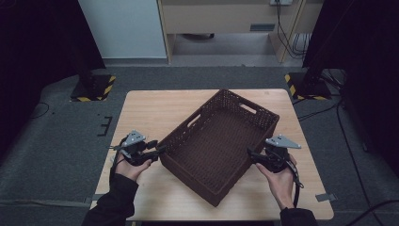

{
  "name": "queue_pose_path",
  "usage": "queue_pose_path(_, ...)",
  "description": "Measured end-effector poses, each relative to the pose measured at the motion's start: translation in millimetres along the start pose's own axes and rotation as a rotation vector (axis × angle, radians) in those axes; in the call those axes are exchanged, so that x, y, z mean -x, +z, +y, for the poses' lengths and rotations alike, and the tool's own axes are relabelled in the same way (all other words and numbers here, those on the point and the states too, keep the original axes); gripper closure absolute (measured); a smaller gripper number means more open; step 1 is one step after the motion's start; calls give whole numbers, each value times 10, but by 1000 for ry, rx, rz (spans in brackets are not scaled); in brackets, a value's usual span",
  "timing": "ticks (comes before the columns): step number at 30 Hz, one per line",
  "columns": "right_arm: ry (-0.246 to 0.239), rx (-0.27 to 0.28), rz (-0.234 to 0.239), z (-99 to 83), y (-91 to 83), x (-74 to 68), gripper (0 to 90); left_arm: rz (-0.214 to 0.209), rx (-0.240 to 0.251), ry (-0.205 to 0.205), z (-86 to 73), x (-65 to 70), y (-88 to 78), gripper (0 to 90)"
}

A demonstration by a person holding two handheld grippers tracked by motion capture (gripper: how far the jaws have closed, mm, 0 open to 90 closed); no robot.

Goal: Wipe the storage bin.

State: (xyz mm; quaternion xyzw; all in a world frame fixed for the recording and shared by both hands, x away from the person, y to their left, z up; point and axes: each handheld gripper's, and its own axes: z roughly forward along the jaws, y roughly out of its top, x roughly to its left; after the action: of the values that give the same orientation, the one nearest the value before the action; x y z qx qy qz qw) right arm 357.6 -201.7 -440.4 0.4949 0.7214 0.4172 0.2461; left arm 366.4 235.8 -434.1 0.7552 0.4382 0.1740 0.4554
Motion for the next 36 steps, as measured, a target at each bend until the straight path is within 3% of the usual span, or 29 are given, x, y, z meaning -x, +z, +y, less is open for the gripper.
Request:
queue_pose_path(2, -4, -4, 12, 5, 31, -4, 366, 1, 15, -4, 22, -24, 6, 512)
queue_pose_path(4, -27, -8, -9, 23, 53, -15, 372, 2, 22, -9, 34, -50, 24, 512)
queue_pose_path(8, -38, -1, -16, 43, 105, 30, 398, -8, 2, -11, 15, -51, 77, 535)
queue_pose_path(14, -28, 13, -6, 49, 132, 93, 423, -36, -42, 4, -27, 13, 116, 638)
queue_pose_path(18, -16, 35, 1, 69, 41, 68, 382, -44, -38, 1, -46, 55, 85, 699)
queue_pose_path(23, -18, 1, 24, 14, -11, -3, 375, -41, -50, 8, -68, 131, 37, 701)
queue_pose_path(26, -22, -9, 27, 0, 12, -36, 424, -56, -64, 12, -77, 174, 6, 694)
queue_pose_path(29, -35, -16, 30, 16, 33, -42, 475, -49, -65, 18, -50, 148, 1, 656)
queue_pose_path(33, -38, -19, 26, 39, 56, -11, 514, -46, -50, -3, -31, 97, 42, 612)
queue_pose_path(36, -47, -15, 18, 65, 104, 33, 528, -71, -47, 3, -50, 127, 84, 628)
